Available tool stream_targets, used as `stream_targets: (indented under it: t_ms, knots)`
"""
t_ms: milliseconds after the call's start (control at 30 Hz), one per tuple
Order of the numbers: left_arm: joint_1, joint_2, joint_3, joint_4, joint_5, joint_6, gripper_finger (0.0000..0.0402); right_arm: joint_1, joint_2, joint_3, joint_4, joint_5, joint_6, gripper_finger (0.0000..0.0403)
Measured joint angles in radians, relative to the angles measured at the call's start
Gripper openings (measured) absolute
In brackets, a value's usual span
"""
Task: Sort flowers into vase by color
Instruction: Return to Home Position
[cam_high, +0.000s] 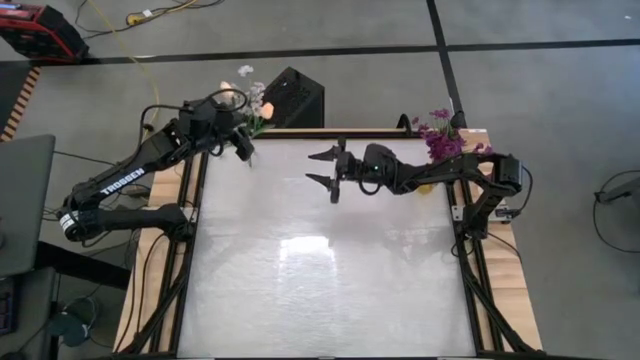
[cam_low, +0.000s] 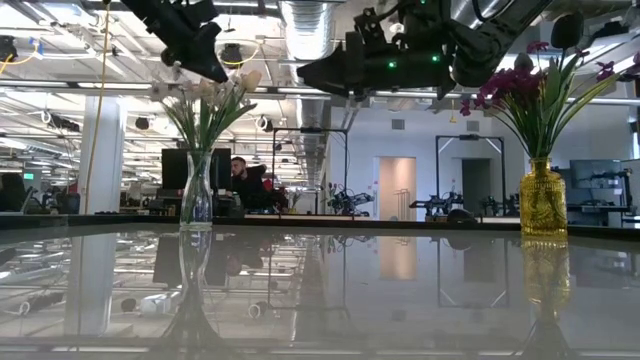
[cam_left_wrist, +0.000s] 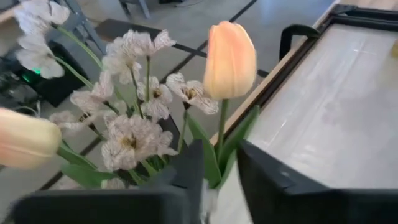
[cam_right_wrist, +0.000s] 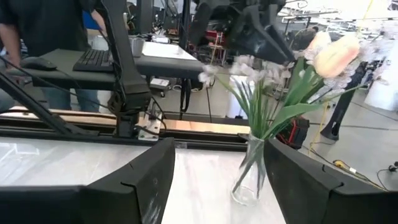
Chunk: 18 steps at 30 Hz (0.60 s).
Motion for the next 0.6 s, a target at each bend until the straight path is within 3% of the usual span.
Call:
stream_targets:
  t_ms: [100,167,400,600]
  knots:
    - [0.0,-0.002,0.0,-0.004,0.004,-0.036,0.0029,0.0,0.0,0.0,-0.001,0.0,0.012,0.0272]
    - [0.0,-0.012,0.0,-0.003,0.005,-0.05,0.0009,0.0,0.0,0.0,-0.002,0.0,0.016,0.0272]
    - [0.0,-0.1,0.0,0.045,0.027,-0.04,0.0002,0.0,0.0,0.0,-0.002,0.0,0.022,0.0272]
    - [0.0,-0.235,0.0,0.084,0.213,-0.033,0.0,0.006,-0.022,0.0,-0.036,0.0,0.058,0.0272]
